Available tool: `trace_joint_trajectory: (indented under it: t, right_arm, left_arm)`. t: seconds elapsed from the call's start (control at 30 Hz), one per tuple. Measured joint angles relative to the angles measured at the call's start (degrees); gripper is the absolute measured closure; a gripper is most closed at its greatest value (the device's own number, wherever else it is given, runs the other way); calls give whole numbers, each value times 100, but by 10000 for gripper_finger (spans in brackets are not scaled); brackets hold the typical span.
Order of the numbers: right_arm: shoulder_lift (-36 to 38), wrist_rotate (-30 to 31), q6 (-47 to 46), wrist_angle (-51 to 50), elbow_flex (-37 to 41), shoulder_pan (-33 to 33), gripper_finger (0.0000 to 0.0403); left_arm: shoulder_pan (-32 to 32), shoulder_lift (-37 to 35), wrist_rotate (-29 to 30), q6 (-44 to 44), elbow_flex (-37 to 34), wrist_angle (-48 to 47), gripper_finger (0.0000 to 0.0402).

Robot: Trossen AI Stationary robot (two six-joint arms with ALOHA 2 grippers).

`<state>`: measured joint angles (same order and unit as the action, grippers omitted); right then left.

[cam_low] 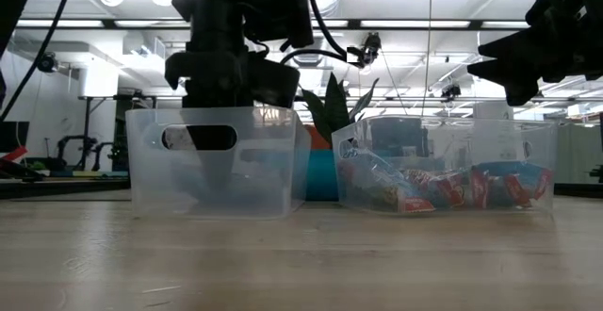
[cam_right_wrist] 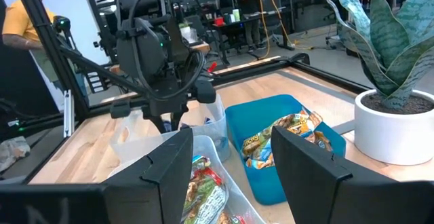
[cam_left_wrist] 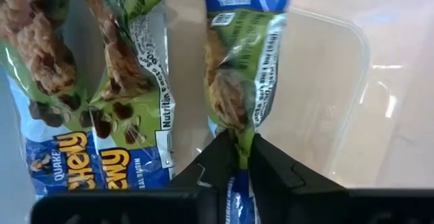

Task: Pick and place Granola Bars by type
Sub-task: Put the blue granola bar into the left transparent bin, then put the yellow granola bar into the blue bin

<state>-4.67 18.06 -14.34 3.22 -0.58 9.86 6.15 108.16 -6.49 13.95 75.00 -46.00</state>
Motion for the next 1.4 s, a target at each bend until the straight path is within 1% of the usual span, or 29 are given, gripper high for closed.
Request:
trace_joint_trajectory:
  t: [0.23, 0.4, 0.6, 0.7, 0.83, 1.07, 1.3, 1.4]
  right_arm:
    - [0, 0, -1, -1, 0, 1, 213]
    - [0, 0, -1, -1, 0, -1, 213]
    - [2, 0, -1, -1, 0, 1, 213]
    - [-5, 0, 1, 1, 0, 0, 213]
    - [-2, -2, -1, 3, 0, 1, 213]
    - [2, 0, -1, 2, 0, -1, 213]
    - [2, 2, -1, 0, 0, -1, 213]
    - [-3, 6, -1, 4, 0, -1, 213]
  left_arm:
    - [-2, -33, 23, -85, 116, -34, 321]
    - [-4, -151, 594, -259, 357, -256, 301]
    - [-4, -286, 1317, -316, 600, -609, 299]
    - [7, -358, 1638, -198, 709, -1008, 299]
    - [88, -450, 1658, -161, 837, -1443, 299]
    - [479, -910, 1536, -143, 894, -1718, 299]
    - [1015, -1301, 1229, -84, 771, -2032, 299]
    - [1208, -1510, 1103, -85, 563, -2065, 299]
